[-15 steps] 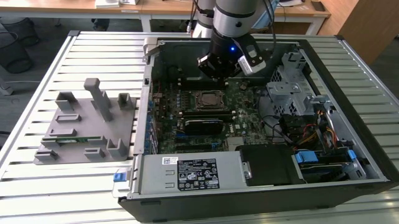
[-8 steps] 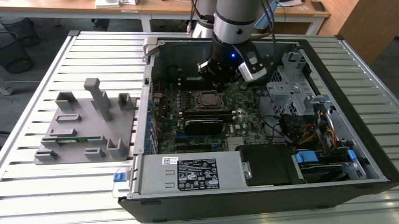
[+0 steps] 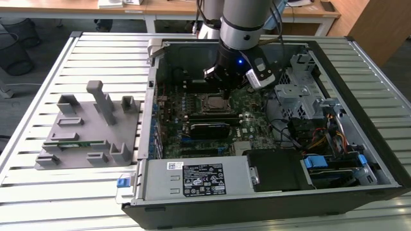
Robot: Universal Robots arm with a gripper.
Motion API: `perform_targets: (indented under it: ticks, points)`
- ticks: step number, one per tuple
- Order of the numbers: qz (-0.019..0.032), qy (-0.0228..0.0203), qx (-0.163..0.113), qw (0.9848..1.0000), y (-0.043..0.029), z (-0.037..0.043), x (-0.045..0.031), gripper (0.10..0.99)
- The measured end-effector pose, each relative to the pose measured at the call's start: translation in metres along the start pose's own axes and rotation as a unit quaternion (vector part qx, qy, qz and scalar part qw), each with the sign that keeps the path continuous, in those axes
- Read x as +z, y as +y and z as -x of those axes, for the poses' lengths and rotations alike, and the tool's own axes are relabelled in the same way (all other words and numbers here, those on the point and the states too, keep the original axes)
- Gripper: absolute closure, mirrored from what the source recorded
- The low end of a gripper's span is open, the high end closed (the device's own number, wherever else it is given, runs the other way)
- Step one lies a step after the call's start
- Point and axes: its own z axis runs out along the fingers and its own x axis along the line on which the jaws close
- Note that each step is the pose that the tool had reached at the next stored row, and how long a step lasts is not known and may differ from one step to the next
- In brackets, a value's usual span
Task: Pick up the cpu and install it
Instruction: 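Install the second cpu locking lever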
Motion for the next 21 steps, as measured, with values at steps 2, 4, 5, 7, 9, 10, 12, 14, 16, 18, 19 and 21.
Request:
perform_targets:
  ticks: [2,4,5,7,9,10,12,14,16,18,19,21]
  points:
    - [0.0001,0.0,0.0,1.0,-0.0026,-0.0003,0.0018,0.98]
    - [0.0001,0.0,0.0,1.0,-0.0062,-0.0006,0.003,0.98]
    - [0.0,0.0001,0.0,1.0,-0.0082,-0.0008,0.0034,0.98]
    - [0.0002,0.0,0.0,1.0,-0.0118,-0.0015,0.0038,0.98]
    - [0.0001,0.0,0.0,1.0,-0.0133,-0.0031,0.004,0.98]
    - [0.0001,0.0,0.0,1.0,-0.0133,-0.0059,0.0042,0.98]
    - [0.0001,0.0001,0.0,1.0,-0.013,-0.014,0.0045,0.98]
    - [0.0001,0.0001,0.0,1.0,-0.013,-0.0207,0.0048,0.98]
    - [0.0002,0.0001,0.0,1.0,-0.0152,-0.0232,0.0051,0.98]
    - [0.0005,0.0,0.0,1.0,-0.0183,-0.0245,0.0056,0.98]
    - [0.0005,0.0,0.0,1.0,-0.0192,-0.0253,0.006,0.98]
    - [0.0008,0.0,0.0,1.0,-0.0199,-0.0274,0.0066,0.98]
